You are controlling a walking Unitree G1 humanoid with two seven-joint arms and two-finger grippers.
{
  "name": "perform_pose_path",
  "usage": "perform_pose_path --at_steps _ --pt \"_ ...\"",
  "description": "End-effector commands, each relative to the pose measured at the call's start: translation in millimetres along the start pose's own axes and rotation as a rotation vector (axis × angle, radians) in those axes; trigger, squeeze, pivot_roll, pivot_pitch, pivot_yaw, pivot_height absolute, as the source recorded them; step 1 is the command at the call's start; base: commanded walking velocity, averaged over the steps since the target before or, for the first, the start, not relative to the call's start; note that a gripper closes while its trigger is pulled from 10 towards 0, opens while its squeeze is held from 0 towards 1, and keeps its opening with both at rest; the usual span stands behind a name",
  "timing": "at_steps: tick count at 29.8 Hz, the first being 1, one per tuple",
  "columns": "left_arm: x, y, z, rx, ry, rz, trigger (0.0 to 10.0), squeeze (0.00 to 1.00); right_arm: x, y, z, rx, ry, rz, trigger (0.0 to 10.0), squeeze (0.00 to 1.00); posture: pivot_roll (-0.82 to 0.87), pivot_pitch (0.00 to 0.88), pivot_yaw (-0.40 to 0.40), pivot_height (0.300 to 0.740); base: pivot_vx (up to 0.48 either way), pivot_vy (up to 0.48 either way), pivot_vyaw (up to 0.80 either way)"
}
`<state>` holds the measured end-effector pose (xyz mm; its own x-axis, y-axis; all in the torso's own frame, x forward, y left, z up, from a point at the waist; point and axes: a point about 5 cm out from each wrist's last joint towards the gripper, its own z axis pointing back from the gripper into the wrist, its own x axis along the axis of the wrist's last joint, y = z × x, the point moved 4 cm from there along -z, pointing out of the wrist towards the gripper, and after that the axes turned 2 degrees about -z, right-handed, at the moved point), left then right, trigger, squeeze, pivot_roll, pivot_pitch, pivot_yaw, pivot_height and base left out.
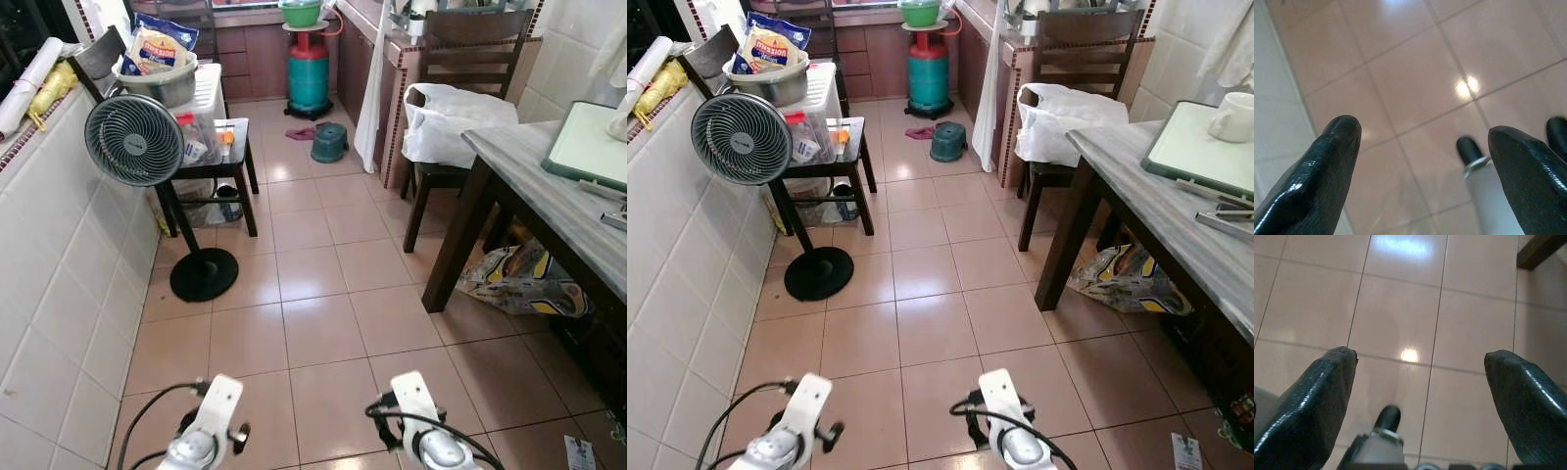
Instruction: Setting the table
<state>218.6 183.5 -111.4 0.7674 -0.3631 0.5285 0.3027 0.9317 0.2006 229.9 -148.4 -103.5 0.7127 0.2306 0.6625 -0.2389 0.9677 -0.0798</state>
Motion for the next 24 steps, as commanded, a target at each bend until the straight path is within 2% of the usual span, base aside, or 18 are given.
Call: perform_pose_path --at_steps 1,6,7,11,16,20,24 --pt "-9.4 4.0 1.1 0.004 0.042 0.018 10.0 0.00 -6.9 -0.6 1.0 -0.001 0.028 -0.030 10.0 0.00 -0.04 0.000 0.023 0.740 0.000 0.000 0.00" --pt "-16.7 8.0 2.5 0.011 0.062 0.084 10.0 0.00 -16.9 -7.5 3.8 -0.031 0.051 -0.090 10.0 0.00 -0.04 0.000 0.025 0.740 0.000 0.000 0.00" --pt "-19.4 7.4 2.9 0.008 0.071 0.100 10.0 0.00 -22.5 -12.9 5.6 -0.049 0.068 -0.102 10.0 0.00 -0.04 0.000 0.027 0.740 0.000 0.000 0.00" --pt "-18.9 3.9 2.5 -0.008 0.073 0.098 10.0 0.00 -34.6 -21.7 9.8 -0.074 0.104 -0.126 10.0 0.00 -0.04 0.000 0.028 0.740 0.000 0.000 0.00" --pt "-15.0 1.1 1.7 -0.023 0.068 0.085 10.0 0.00 -39.5 -25.9 11.7 -0.082 0.121 -0.100 10.0 0.00 -0.05 0.000 0.027 0.740 0.000 0.000 0.00" --pt "-12.9 0.1 1.4 -0.028 0.062 0.074 10.0 0.00 -38.3 -23.4 11.3 -0.069 0.115 -0.077 10.0 0.00 -0.05 0.000 0.029 0.740 0.000 0.000 0.00" --pt "-10.5 -1.3 1.1 -0.036 0.046 0.066 10.0 0.00 -35.4 -21.2 10.1 -0.063 0.108 -0.068 10.0 0.00 -0.05 0.000 0.029 0.740 0.000 0.000 0.72"
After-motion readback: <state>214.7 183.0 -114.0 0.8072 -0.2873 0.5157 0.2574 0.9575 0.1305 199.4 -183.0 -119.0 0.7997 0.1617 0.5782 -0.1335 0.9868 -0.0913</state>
